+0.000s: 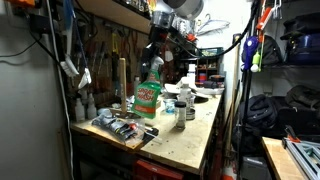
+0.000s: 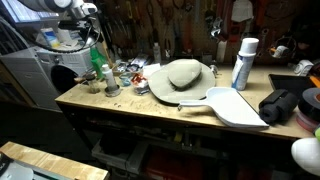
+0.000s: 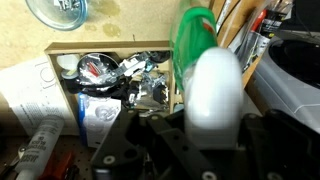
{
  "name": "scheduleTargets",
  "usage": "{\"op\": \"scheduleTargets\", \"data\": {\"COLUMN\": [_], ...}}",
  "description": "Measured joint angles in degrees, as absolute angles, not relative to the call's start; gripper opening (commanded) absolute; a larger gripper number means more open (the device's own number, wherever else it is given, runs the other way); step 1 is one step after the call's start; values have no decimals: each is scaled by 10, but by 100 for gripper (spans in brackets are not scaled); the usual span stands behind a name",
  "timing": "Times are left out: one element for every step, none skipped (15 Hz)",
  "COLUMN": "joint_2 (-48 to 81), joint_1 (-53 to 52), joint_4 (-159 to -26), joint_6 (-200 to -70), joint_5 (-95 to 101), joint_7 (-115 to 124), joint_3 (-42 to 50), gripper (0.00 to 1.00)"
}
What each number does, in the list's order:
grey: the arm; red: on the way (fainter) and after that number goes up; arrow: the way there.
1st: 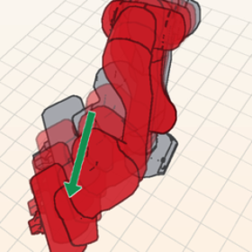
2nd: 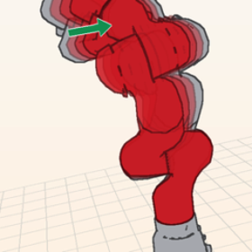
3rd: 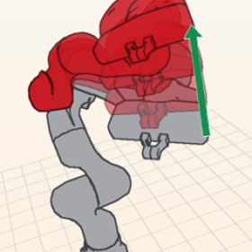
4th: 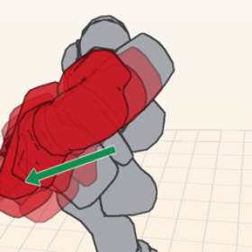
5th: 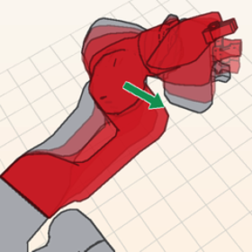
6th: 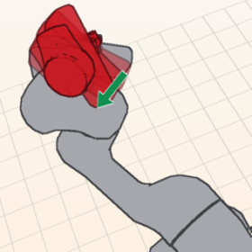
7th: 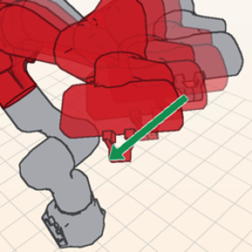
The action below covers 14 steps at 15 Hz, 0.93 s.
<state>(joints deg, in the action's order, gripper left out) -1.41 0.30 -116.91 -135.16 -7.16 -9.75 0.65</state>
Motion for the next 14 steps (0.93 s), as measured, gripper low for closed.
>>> {"op": "scheduleTargets", "data": {"joint_2": [-20,-26,-32,-39,-46,-52,-59,-65,-71,-77,-82,-86,-91,-93], "joint_1": [5,8,11,14,18,22,27,31,36,41,47,53,59,66], "joint_4": [-1169,-1169,-1169,-1170,-1170,-1170,-1169,-1168,-1165,-1159,-1153,-1146,-1138,-1132], "joint_6": [-1353,-1355,-1356,-1357,-1357,-1358,-1359,-1359,-1359,-1359,-1360,-1362,-1365,-1370], "joint_5": [-71,-71,-71,-71,-72,-71,-71,-70,-61,-46,-29,-6,18,43], "joint_7": [-98,-98,-98,-98,-98,-98,-98,-99,-101,-101,-99,-90,-76,-57], "joint_3": [9,12,16,21,26,32,38,44,50,54,57,60,61,61], "gripper": [0,0,0,0,0,0,0,0,0,0,0,0,0,0]}}
